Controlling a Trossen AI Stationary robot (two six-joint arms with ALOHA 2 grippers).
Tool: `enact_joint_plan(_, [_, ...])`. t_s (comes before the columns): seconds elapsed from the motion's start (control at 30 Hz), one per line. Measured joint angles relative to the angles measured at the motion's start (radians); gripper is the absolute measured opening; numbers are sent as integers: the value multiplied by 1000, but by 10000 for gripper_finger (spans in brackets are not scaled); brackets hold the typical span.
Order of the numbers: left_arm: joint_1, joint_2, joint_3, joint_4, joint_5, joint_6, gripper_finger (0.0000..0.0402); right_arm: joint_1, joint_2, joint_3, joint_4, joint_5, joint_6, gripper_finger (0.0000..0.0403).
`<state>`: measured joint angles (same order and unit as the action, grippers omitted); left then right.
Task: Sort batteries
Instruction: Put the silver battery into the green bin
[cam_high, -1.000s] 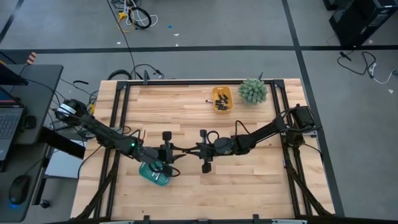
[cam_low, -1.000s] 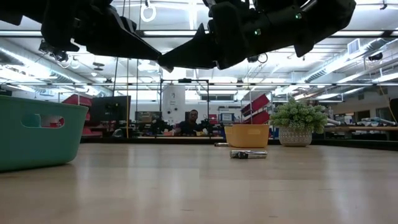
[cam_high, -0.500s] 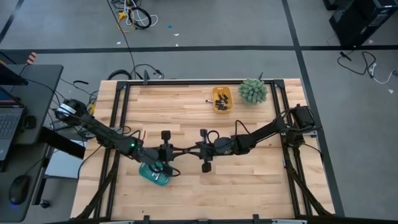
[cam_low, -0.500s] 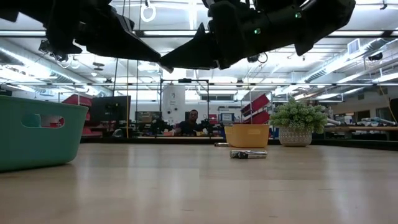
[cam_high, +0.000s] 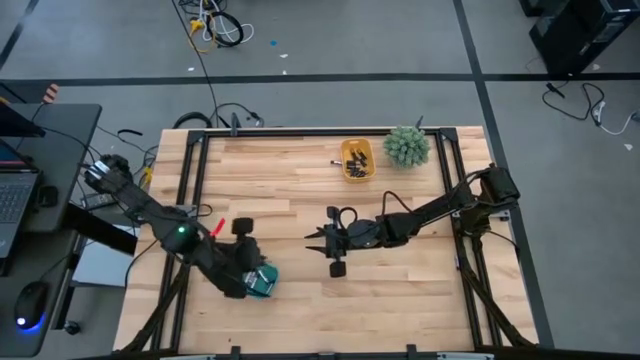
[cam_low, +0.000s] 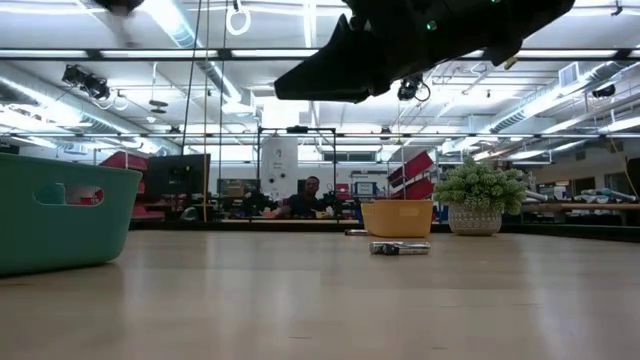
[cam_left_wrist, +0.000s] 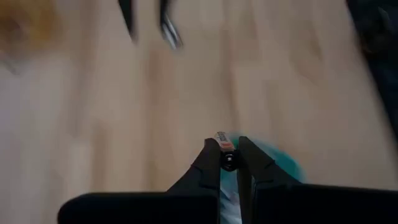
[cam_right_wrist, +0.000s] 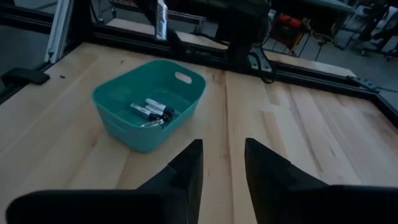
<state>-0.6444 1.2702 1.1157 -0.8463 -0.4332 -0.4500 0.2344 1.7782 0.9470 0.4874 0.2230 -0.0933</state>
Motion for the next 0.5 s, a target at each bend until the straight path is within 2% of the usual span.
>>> enact_joint_plan(0.1, [-25, 3, 18, -89, 151, -155, 6, 0, 1, 0, -10, 0, 14, 106])
enact_joint_plan(0.23, [-52, 5, -34, -155, 245, -293, 6, 0, 2, 0, -14, 29, 14, 105])
enact_joint_plan(0.33, [-60, 9, -86, -173, 256, -370, 6, 1, -21, -1, -37, 181, -28, 103])
enact_joint_plan(0.43, [-65, 8, -128, -170, 258, -378, 6, -6, -94, -1, -50, 368, -137, 103])
enact_joint_plan(0.5, [-63, 8, -152, -163, 253, -381, 6, -14, -156, -1, -48, 436, -201, 103])
